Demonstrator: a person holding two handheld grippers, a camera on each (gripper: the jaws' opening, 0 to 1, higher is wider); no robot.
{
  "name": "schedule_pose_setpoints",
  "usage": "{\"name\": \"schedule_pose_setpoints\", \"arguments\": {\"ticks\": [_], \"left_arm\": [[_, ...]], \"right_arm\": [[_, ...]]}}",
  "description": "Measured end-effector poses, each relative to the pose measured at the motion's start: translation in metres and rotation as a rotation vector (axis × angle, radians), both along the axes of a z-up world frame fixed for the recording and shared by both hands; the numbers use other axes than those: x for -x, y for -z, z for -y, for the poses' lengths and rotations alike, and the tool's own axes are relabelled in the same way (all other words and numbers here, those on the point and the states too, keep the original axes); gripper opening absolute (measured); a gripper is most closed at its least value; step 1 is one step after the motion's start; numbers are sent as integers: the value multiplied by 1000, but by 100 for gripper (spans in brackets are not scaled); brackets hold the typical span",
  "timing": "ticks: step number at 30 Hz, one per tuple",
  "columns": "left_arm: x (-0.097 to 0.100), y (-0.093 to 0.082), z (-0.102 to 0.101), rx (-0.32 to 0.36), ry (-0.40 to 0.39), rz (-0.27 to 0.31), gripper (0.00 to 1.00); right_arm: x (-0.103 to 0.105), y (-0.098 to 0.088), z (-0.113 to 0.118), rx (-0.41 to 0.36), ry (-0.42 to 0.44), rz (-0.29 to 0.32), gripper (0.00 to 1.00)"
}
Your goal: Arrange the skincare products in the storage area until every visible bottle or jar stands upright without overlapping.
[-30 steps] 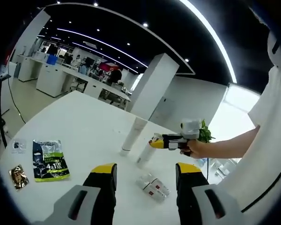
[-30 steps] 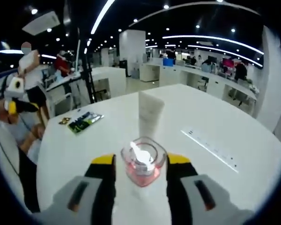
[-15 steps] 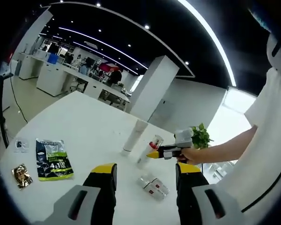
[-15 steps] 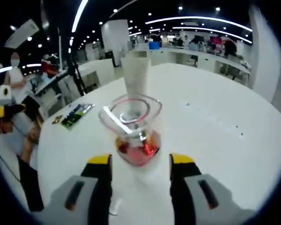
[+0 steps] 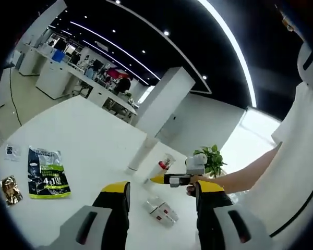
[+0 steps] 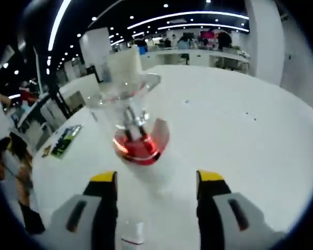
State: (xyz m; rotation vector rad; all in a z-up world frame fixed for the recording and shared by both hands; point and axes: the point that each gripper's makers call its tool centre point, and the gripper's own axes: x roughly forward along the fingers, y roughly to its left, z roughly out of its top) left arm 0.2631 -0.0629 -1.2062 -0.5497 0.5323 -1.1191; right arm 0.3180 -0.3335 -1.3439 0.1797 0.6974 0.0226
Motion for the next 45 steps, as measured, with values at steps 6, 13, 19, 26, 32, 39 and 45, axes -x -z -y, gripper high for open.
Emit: {"name": "schedule_pose_setpoints", "arguments": {"ticks": [6, 13, 19, 26, 32, 39, 45], "left_arm": [[-8, -2, 6, 4, 48, -8, 50], [-10, -1, 3, 48, 44, -53, 50], [0, 15, 6, -5, 79, -104, 43], [15, 5, 15, 38, 192, -148, 43], [8, 7, 9, 57, 215, -149, 43], [0, 3, 10, 65, 172, -150, 43], [-4, -6, 16, 77, 87, -157, 43]], "right_arm": [[17, -1, -16, -18, 86, 33, 67], [25, 0, -17, 50, 56, 38, 70], [28, 5, -15, 88, 4, -4, 70], [19, -4, 3, 114, 11, -9, 73], [25, -7, 4, 135, -12, -24, 73], [23, 9, -5, 125, -131, -57, 73], [2, 9, -8, 93, -161, -5, 72]]}}
